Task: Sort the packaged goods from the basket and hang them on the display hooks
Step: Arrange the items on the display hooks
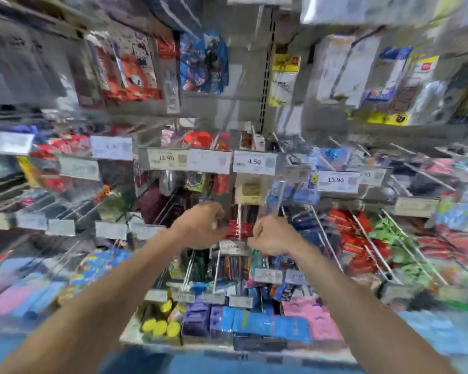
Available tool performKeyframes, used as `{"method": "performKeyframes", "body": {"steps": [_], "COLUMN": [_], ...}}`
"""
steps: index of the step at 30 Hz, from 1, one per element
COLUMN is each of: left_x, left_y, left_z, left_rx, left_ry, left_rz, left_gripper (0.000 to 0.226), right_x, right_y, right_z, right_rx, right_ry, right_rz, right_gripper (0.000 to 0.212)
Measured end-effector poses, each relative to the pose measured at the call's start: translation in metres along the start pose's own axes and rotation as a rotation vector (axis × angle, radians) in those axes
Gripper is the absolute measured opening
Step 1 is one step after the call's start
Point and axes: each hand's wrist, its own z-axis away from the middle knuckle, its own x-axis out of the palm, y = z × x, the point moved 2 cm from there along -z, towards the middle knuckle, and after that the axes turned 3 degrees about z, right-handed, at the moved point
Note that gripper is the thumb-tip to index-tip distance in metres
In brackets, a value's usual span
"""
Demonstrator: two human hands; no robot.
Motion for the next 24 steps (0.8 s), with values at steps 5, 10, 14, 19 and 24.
{"method": "performKeyframes", "body": {"steps": [5, 10, 14, 19, 24], "left_x": [-0.067, -0.111, -0.121, -0.102, -0.062], "left_y": [0.043, 0.077, 0.095, 0.118, 0.143], "left_z": [0.054, 0.106, 0.151, 0.229, 0.342], "left_rx": [-0.072, -0.110, -0.181, -0.379, -0.625], "left_ry": [-0.195, -0.167, -0.110, 0.013, 0.201], "left_rz": [0.019, 0.093, 0.115, 0.225, 0.387], "left_gripper": [0.063, 0.055, 0.066, 0.054, 0.063], "right_x": [-0.062, -0.108, -0.124, -0.119, -0.080], "right_y": [-0.039, -0.061, -0.062, -0.065, -0.088], "right_z": [0.066, 0.121, 0.148, 0.179, 0.232], "right_rx": [-0.057, -0.133, -0.172, -0.374, -0.531], "right_ry": [-0.110, -0.060, -0.111, -0.214, -0.325], "right_rz": [-0.090, -0.077, -0.041, 0.072, 0.112], "right_gripper": [0.017, 0.027, 0.038, 0.053, 0.047]}}
